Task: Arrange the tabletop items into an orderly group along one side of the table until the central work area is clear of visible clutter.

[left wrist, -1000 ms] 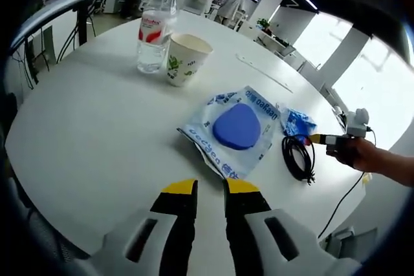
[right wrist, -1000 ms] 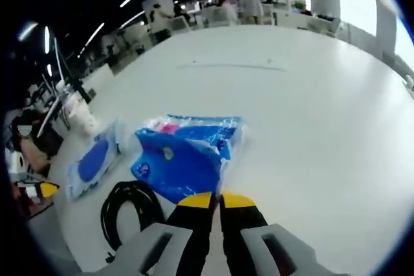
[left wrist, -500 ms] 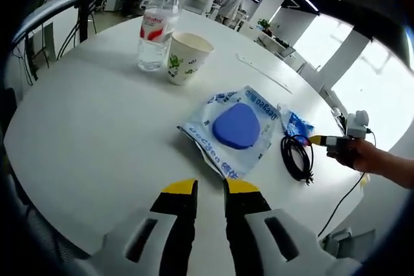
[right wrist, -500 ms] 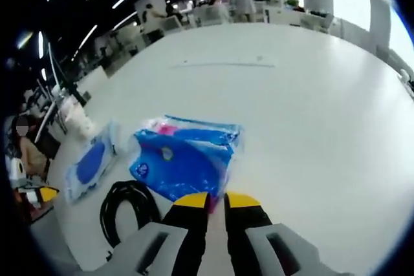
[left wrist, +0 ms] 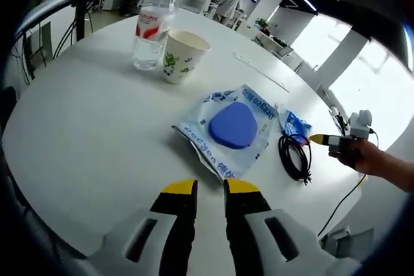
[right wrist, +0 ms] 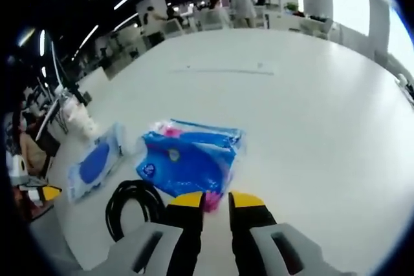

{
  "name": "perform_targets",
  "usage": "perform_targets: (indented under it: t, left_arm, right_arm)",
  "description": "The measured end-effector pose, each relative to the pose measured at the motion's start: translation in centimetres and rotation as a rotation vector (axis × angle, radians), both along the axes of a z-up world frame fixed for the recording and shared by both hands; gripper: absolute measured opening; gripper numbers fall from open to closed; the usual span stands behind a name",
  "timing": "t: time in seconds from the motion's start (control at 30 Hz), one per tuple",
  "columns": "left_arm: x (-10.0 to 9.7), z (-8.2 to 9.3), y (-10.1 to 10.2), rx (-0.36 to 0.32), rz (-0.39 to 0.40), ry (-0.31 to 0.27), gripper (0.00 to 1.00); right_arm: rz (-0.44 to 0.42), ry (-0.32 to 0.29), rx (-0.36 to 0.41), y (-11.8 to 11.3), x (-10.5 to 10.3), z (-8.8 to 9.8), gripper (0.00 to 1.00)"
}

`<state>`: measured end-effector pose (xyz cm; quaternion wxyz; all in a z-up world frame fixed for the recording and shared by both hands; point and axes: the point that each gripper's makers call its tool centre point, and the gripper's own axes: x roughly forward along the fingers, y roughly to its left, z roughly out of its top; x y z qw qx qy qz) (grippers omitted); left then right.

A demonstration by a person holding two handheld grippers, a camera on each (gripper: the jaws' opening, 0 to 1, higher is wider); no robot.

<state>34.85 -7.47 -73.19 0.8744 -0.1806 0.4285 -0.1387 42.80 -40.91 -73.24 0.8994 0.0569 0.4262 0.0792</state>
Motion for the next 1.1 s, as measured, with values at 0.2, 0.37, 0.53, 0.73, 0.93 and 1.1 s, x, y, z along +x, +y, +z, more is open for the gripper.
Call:
perform_targets:
  t: [0.2, 0.37, 0.53, 0.73, 0.93, 1.1]
  left_arm:
    - [0.0, -0.1, -0.2, 0.0, -0.012, 0.001, 0.13]
    - [0.0, -0.1, -0.3, -0.001, -0.022, 0.002, 0.13]
    - [0.0, -0.1, -0.3, -0.008, -0.024, 0.004, 0.13]
    - [0.0, -0.2, -0.2, -0.011, -0.029, 0.005, 0.13]
    - [0.1, -0.2, -0.2, -0.019, -0.032, 0.007, 0.13]
    - [0.3, -0.1, -0.5, -0.028, -0.037, 0.005, 0.13]
  right_arm:
    - [0.008, -0.027, -0.009, 0.5, 0.2, 0.9, 0.18]
    - [0.012, -0.05, -0.011, 0.8, 0.3, 1.4, 0.19]
    - [0.015, -0.059, -0.013, 0.9, 0.3, 1.3, 0.19]
    - [0.025, -0.077, -0.014, 1.5, -0.2, 1.8, 0.2]
    - [0.04, -0.094, -0.014, 2.8, -0.8, 2.2, 0.22]
    - [0.033, -0.102, -0.003, 3.6, -1.2, 2.4, 0.22]
